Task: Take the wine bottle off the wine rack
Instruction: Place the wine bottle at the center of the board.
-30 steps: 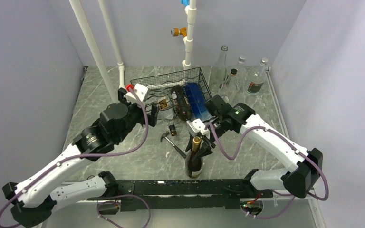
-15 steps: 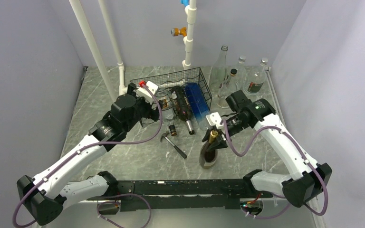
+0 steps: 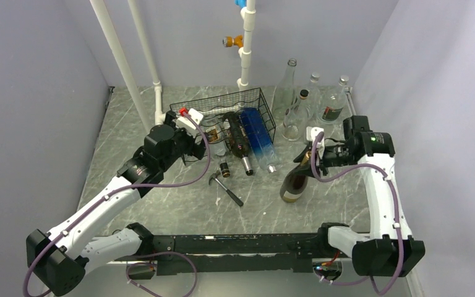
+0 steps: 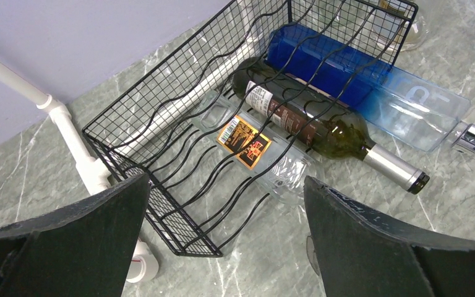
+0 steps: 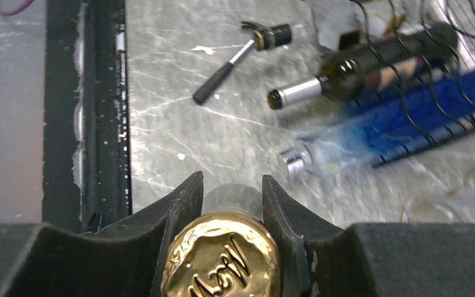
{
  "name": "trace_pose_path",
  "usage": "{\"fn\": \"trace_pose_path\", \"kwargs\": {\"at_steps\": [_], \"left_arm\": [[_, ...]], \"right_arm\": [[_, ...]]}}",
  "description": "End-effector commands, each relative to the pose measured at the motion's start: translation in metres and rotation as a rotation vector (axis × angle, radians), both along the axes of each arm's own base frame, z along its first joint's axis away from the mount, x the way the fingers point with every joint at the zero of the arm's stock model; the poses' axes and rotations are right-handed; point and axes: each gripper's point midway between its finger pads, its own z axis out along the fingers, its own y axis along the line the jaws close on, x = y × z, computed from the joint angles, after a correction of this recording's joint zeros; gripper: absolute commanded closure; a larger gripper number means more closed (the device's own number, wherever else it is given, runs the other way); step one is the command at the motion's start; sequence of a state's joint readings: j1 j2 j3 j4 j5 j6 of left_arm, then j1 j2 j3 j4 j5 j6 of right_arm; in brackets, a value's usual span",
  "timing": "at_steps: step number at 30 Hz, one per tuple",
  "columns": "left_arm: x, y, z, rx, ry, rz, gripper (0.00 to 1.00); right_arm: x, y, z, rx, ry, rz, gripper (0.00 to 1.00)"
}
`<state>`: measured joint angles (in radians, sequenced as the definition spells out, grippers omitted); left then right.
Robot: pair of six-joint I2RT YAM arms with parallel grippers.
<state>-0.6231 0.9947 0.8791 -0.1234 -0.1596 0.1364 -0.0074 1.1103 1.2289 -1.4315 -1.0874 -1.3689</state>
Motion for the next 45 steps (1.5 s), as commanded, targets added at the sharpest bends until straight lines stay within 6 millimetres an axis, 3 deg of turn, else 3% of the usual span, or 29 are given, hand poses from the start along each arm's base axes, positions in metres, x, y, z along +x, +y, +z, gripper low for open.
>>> {"fn": "trace_pose_path", "kwargs": {"at_steps": [1,14,25,34,45], "left_arm": [[-0.004,-0.005,0.015,-0.054,-0.040,-0.031,0.01],[-0.001,0.002,0.013,-0.027,-0.051,-0.002,0.01],[0.002,0.004,0.008,-0.006,-0.053,0.011,0.01],[0.002,0.005,0.010,-0.006,-0.064,0.011,0.01],[0.002,0.006,0.011,0.000,-0.072,0.017,0.01]], "right_arm": [[0.011,0.002,0.059,0.184,-0.189,-0.023,1.00],[0.064,-0.047,0.076,0.190,-0.176,-0.268,1.00],[0.119,-0.107,0.099,0.194,-0.232,-0.519,1.00],[0.160,-0.138,0.113,0.200,-0.259,-0.651,1.00],[0.197,-0.160,0.131,0.244,-0.290,-0.743,1.00]]}}
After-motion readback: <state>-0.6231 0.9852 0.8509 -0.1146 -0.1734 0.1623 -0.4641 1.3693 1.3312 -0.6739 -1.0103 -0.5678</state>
